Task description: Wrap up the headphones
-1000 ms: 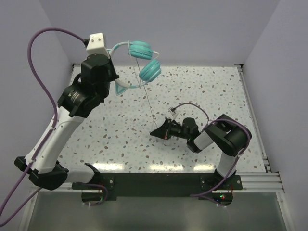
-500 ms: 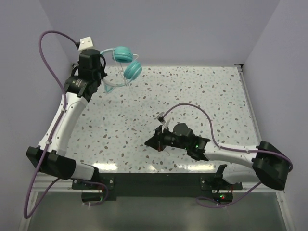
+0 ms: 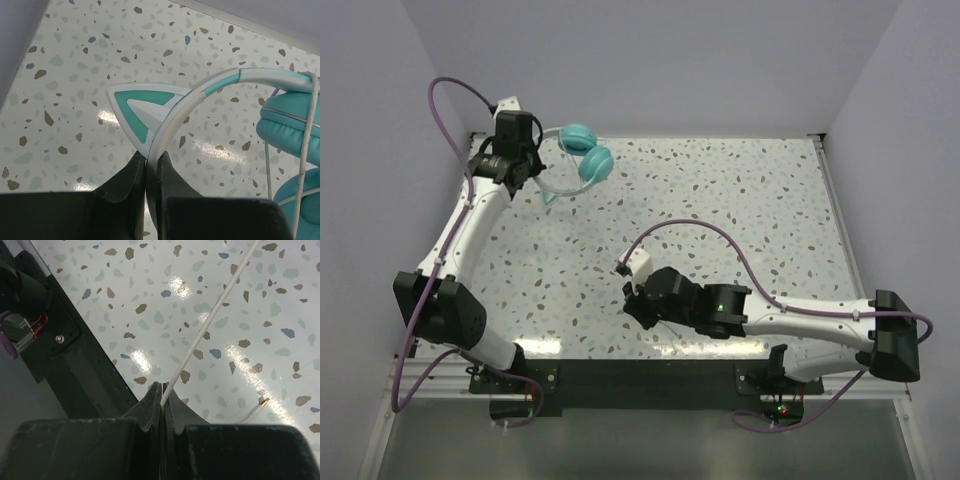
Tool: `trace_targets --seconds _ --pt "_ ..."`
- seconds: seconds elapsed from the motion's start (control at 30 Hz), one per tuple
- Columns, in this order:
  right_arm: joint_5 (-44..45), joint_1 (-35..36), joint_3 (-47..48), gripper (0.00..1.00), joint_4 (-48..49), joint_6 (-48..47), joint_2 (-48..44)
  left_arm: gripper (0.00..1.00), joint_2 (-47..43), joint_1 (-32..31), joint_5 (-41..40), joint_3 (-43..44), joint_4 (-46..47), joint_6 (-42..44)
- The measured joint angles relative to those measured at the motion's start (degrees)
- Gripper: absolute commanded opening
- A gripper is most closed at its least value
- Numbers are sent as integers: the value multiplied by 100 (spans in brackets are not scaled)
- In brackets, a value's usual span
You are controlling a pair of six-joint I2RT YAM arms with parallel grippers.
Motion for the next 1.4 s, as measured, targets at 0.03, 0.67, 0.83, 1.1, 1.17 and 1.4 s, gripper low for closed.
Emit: trace_targets --seconds 0.03,0.67,0.83,1.1,1.17,1.4 --pt "68 37 118 0 -144 -59 31 0 15 2 4 -39 9 -11" --pt "728 -1569 3342 0 -2555 -1652 507 0 13 -2037 -1165 -1847 1027 -133" --pt "402 -2347 3602 0 -2706 -1878 695 0 -321 -2905 -1228 -2146 1309 229" --pt "-188 -3333 3604 0 -2708 -2100 992 0 -1062 -3954 -1119 -2441 1705 800" --pt "-289 -3539 3591 0 -2691 -2135 1021 0 -1180 -4103 -1095 -2500 1733 839" --pt "-654 -4214 3270 0 -2603 -2116 1008 0 -1429 -4236 -1080 -2791 1773 938"
